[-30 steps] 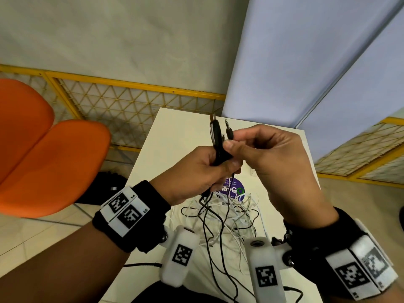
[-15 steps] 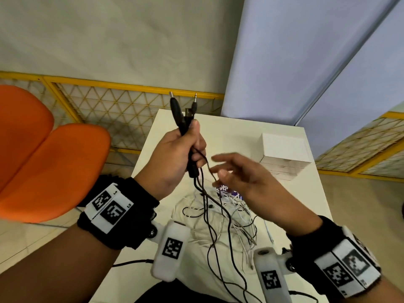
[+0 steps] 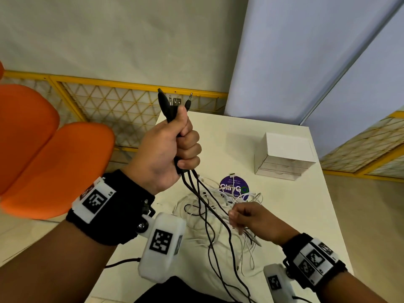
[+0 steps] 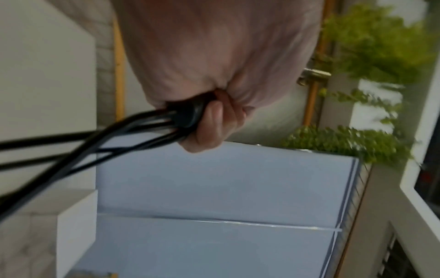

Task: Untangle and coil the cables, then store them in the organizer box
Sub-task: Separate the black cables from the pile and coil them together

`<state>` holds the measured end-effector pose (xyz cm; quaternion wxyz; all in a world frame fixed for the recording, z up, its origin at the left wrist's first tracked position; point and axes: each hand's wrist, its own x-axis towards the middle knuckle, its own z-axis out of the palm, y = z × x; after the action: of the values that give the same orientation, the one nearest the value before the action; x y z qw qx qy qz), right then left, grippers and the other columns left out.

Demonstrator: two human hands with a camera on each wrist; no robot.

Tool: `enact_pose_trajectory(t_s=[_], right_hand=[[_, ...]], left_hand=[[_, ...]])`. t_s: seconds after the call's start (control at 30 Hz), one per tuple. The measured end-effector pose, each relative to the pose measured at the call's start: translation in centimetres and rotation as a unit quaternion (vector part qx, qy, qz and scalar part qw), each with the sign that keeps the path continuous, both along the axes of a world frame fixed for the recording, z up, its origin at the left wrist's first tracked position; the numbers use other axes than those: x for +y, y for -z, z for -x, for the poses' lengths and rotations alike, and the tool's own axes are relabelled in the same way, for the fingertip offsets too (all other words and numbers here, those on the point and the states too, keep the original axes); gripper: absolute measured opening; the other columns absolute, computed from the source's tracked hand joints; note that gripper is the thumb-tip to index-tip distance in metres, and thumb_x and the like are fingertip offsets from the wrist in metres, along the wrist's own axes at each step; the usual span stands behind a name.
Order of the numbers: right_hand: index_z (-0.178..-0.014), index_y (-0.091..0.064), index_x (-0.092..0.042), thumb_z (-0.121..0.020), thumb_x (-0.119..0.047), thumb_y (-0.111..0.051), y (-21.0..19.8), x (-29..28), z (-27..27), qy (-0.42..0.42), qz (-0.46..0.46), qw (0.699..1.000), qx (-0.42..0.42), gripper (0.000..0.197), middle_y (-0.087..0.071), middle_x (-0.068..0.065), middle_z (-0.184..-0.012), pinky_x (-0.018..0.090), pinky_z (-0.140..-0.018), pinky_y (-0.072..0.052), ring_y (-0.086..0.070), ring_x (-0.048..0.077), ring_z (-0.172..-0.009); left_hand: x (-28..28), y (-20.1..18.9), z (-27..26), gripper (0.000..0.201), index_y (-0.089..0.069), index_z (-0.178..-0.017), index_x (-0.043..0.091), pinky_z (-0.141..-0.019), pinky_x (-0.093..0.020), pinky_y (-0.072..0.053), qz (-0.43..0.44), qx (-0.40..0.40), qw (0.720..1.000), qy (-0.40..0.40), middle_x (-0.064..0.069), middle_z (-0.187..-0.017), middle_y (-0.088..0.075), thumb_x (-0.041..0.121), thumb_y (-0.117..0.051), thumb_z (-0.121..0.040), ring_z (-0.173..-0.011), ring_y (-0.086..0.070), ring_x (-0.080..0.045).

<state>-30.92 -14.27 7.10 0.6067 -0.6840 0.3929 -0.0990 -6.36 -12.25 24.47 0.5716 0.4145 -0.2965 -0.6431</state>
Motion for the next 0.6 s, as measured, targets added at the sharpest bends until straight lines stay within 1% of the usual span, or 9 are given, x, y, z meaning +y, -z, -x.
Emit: enact_pose_trajectory(t_s=[0.03, 0.1, 0.13, 0.2, 0.3, 0.37, 0.47, 0.53, 0.6], right_hand=[[-0.072, -0.065, -0.017, -0.084, -0.068, -0.059, 0.6, 0.0, 0.4, 0.011, -0.005, 1.0, 0.013, 0.053, -0.065, 0.015, -0.075, 0.032, -0.071, -0.05, -0.063, 0.018, -0.065], [-0.07, -0.063, -0.012, -0.079, -0.07, -0.062, 1.7, 0.0, 1.1, 0.031, -0.02, 0.999, 0.02, 0.058, -0.064, 0.011, -0.072, 0.029, -0.072, -0.05, -0.065, 0.018, -0.065], [-0.071, -0.063, -0.01, -0.08, -0.066, -0.063, 2.3, 0.0, 1.5, 0.035, -0.024, 0.999, 0.024, 0.057, -0.064, 0.01, -0.071, 0.027, -0.072, -0.05, -0.065, 0.018, -0.065], [-0.072, -0.063, -0.008, -0.084, -0.056, -0.063, 3.5, -0.1, 2.2, 0.038, -0.031, 0.998, 0.038, 0.049, -0.066, 0.015, -0.07, 0.025, -0.07, -0.05, -0.064, 0.018, -0.065], [-0.078, -0.066, -0.002, -0.088, -0.046, -0.065, 5.7, -0.4, 3.4, 0.056, -0.053, 0.995, 0.057, 0.045, -0.07, 0.024, -0.081, 0.032, -0.075, -0.052, -0.071, 0.022, -0.073], [-0.081, -0.067, 0.002, -0.088, -0.043, -0.066, 7.1, -0.6, 4.2, 0.067, -0.059, 0.993, 0.078, 0.046, -0.071, 0.019, -0.079, 0.031, -0.075, -0.053, -0.073, 0.021, -0.075], [-0.081, -0.069, -0.001, -0.091, -0.039, -0.065, 8.8, -1.0, 5.3, 0.069, -0.062, 0.989, 0.115, 0.039, -0.069, 0.004, -0.07, 0.03, -0.07, -0.055, -0.067, 0.014, -0.068], [-0.082, -0.069, -0.005, -0.094, -0.036, -0.064, 9.6, -1.1, 6.0, 0.069, -0.056, 0.988, 0.129, 0.033, -0.067, 0.004, -0.072, 0.029, -0.066, -0.055, -0.064, 0.012, -0.066], [-0.085, -0.069, -0.004, -0.096, -0.031, -0.062, 10.0, -1.0, 6.4, 0.059, -0.03, 0.988, 0.142, 0.03, -0.065, 0.004, -0.076, 0.024, -0.059, -0.051, -0.061, 0.01, -0.063]], left_hand=[[0.1, -0.2, 0.0, 0.045, -0.032, -0.067, 0.02, -0.037, -0.018, -0.016, -0.007, 0.016, 1.0, 0.004, 0.009, -0.051, -0.019, 0.046, -0.036, -0.103, -0.041, -0.015, -0.004], [0.3, -0.5, 0.0, 0.045, -0.033, -0.066, 0.02, -0.035, -0.017, -0.016, -0.013, 0.035, 0.999, 0.013, 0.009, -0.05, -0.019, 0.047, -0.036, -0.102, -0.042, -0.012, -0.005], [0.3, -0.7, 0.1, 0.045, -0.033, -0.066, 0.02, -0.034, -0.017, -0.015, -0.014, 0.039, 0.999, 0.017, 0.009, -0.049, -0.019, 0.047, -0.036, -0.102, -0.043, -0.009, -0.006], [0.5, -1.2, 0.2, 0.044, -0.033, -0.066, 0.02, -0.035, -0.017, -0.014, -0.012, 0.046, 0.999, 0.025, 0.01, -0.048, -0.02, 0.048, -0.036, -0.101, -0.046, -0.006, -0.008], [0.5, -1.9, 0.0, 0.044, -0.034, -0.067, 0.021, -0.034, -0.017, -0.014, -0.005, 0.062, 0.998, 0.03, 0.01, -0.049, -0.015, 0.048, -0.034, -0.102, -0.045, -0.005, -0.008], [0.3, -2.2, -0.5, 0.044, -0.033, -0.068, 0.021, -0.034, -0.017, -0.014, -0.003, 0.076, 0.997, 0.021, 0.008, -0.054, -0.009, 0.048, -0.032, -0.103, -0.045, -0.005, -0.008], [0.0, -2.1, -1.7, 0.044, -0.033, -0.068, 0.022, -0.031, -0.016, -0.017, -0.004, 0.112, 0.994, -0.001, 0.009, -0.057, -0.009, 0.048, -0.032, -0.104, -0.044, -0.006, -0.008], [0.0, -1.9, -2.4, 0.044, -0.033, -0.068, 0.022, -0.031, -0.015, -0.018, -0.011, 0.121, 0.992, -0.011, 0.01, -0.057, -0.009, 0.048, -0.032, -0.104, -0.044, -0.006, -0.008], [0.2, -1.6, -2.5, 0.044, -0.033, -0.068, 0.023, -0.031, -0.016, -0.017, -0.023, 0.104, 0.994, -0.017, 0.009, -0.057, -0.008, 0.049, -0.034, -0.103, -0.044, -0.005, -0.009]])
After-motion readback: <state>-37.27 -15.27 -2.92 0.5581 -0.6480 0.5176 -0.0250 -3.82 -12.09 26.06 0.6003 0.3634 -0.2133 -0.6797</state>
